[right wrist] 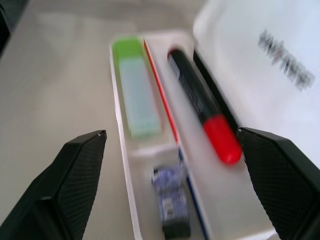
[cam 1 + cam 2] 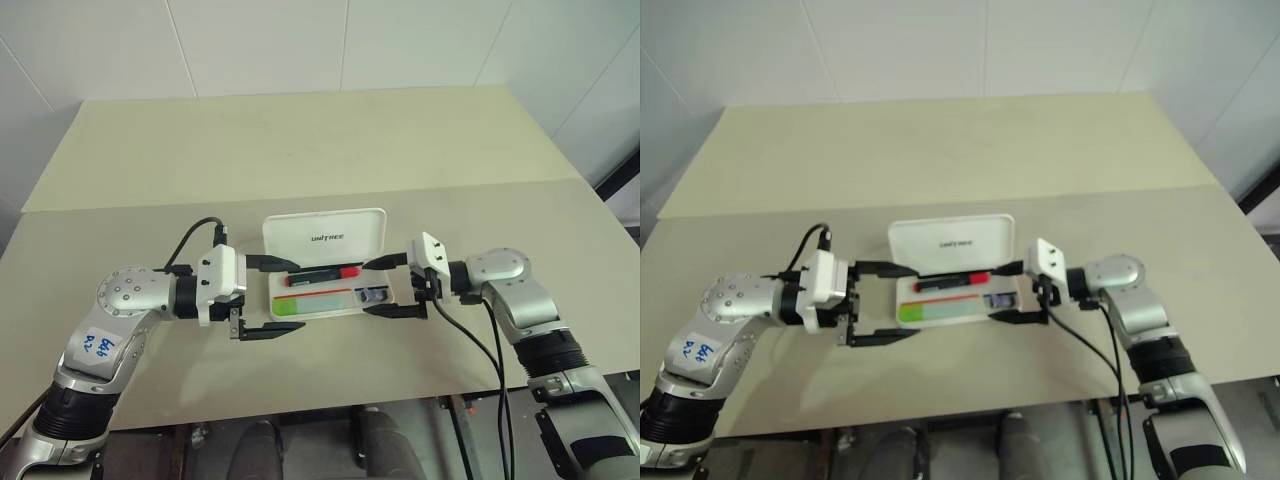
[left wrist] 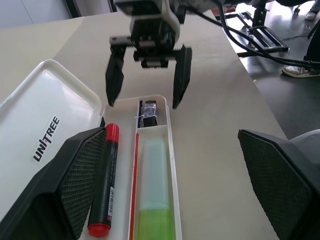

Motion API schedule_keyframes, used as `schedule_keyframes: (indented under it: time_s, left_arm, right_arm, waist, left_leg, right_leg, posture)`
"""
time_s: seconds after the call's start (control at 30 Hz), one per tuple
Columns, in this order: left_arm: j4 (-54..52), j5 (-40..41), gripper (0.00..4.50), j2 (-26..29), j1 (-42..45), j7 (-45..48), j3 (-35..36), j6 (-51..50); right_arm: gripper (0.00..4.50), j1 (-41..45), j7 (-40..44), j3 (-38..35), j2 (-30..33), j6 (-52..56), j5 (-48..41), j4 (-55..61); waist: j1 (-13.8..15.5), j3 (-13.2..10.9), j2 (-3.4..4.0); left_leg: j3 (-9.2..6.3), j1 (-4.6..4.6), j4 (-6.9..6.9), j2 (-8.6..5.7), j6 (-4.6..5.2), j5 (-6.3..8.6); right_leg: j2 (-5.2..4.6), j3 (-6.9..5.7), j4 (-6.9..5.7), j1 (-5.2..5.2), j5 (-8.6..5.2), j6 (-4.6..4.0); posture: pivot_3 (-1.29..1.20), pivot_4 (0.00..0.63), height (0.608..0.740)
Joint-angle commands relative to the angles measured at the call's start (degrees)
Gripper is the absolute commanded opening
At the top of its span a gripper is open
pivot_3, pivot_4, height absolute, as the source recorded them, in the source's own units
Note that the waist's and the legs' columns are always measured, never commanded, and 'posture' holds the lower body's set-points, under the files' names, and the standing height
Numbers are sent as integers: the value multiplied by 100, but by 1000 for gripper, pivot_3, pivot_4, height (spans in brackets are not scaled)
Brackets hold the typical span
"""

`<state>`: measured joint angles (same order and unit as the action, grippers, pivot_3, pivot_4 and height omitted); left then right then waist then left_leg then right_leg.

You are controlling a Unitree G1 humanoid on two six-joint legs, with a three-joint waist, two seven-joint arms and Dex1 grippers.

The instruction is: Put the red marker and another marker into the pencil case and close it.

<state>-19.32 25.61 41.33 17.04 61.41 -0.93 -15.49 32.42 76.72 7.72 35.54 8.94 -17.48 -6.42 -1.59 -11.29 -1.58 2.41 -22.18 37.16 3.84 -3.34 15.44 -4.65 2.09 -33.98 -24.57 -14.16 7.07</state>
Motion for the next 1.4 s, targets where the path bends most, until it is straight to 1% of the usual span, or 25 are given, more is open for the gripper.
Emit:
schedule_keyframes:
  time_s: [0.03,0.13,0.23,0.37,0.4,0.53,0.6,0.63,0.7,0.87,1.07,1.2,1.4]
  left_arm:
    - [-71,86,4500,46,-69,-24,242,81]
    - [-76,158,4500,64,-191,-14,425,95]
    - [-54,279,3934,15,-375,-44,668,117]
    - [43,287,2599,-16,-517,-37,784,172]
    - [89,261,2198,-23,-533,-28,793,213]
    - [252,242,805,-36,-531,33,809,336]
    - [302,243,188,-36,-526,53,813,382]
    - [384,258,58,-62,-517,20,862,406]
    - [486,278,58,-94,-507,-24,920,441]
    - [936,312,58,-461,-437,-887,1431,250]
    - [1294,183,58,-537,-435,-1592,1689,-19]
    - [1658,-65,58,-431,-356,-1846,1567,-216]
    - [2088,-253,58,-560,137,-2027,1192,-525]
  right_arm:
    - [4461,-255,-141,-485,272,470,-535,999]
    - [4461,-660,-397,-900,531,1032,-985,1819]
    - [4500,-1363,-747,-1522,820,1391,-1326,2592]
    - [4500,-1773,-1050,-1874,970,1572,-1512,2970]
    - [4500,-1819,-1095,-1914,995,1565,-1516,2974]
    - [4500,-1875,-1169,-1905,1039,1380,-1403,2849]
    - [4500,-1890,-1179,-1873,1053,1331,-1389,2827]
    - [4500,-1884,-1201,-1840,1041,1300,-1360,2819]
    - [4500,-1880,-1230,-1801,1028,1265,-1332,2812]
    - [4500,-1847,-1323,-1690,963,1109,-1184,2711]
    - [4500,-1828,-1388,-1623,929,1055,-1140,2684]
    - [4500,-1756,-1456,-1573,929,1026,-1147,2669]
    - [4500,-1629,-1533,-1528,898,973,-1108,2637]
  waist:
    - [6,0,0]
    - [9,0,0]
    - [16,0,-1]
    - [-18,0,-2]
    - [-23,0,-2]
    - [-19,-2,-5]
    - [-16,-2,-5]
    - [-16,-2,-5]
    - [-17,-2,-5]
    - [-10,-4,-9]
    - [-7,-5,-10]
    - [-6,-5,-10]
    - [5,-6,-13]
  left_leg:
    - [-1,0,0,0,-1,0]
    - [-1,0,-2,0,-4,3]
    - [-1,-2,0,0,-5,6]
    - [3,-1,5,0,-4,7]
    - [4,0,5,0,-4,6]
    - [1,11,8,0,2,3]
    - [-2,10,10,0,3,2]
    - [-2,10,10,0,3,2]
    - [-1,10,9,-1,3,2]
    - [-3,7,4,-1,3,2]
    - [-2,8,5,-1,3,2]
    - [-2,8,4,-1,3,2]
    - [-3,6,5,-1,3,2]
  right_leg:
    - [0,-1,0,0,0,0]
    - [0,-1,3,0,-1,-2]
    - [-1,-1,9,1,-7,-13]
    - [-2,2,14,3,-11,-22]
    - [-1,4,16,2,-24,-46]
    - [3,5,16,3,-12,-64]
    - [5,5,16,3,-11,-67]
    - [5,6,16,3,-11,-67]
    - [5,6,18,2,-11,-67]
    - [6,6,19,1,-11,-66]
    - [6,6,19,1,-9,-63]
    - [6,6,19,1,-9,-63]
    - [6,6,19,0,-8,-61]
  posture:
    - [0,150,740]
    - [0,150,740]
    - [0,150,740]
    - [0,150,740]
    - [0,150,740]
    - [0,150,740]
    - [0,150,740]
    - [0,150,740]
    - [0,150,740]
    - [0,150,740]
    - [0,150,740]
    - [0,150,740]
    - [0,150,740]
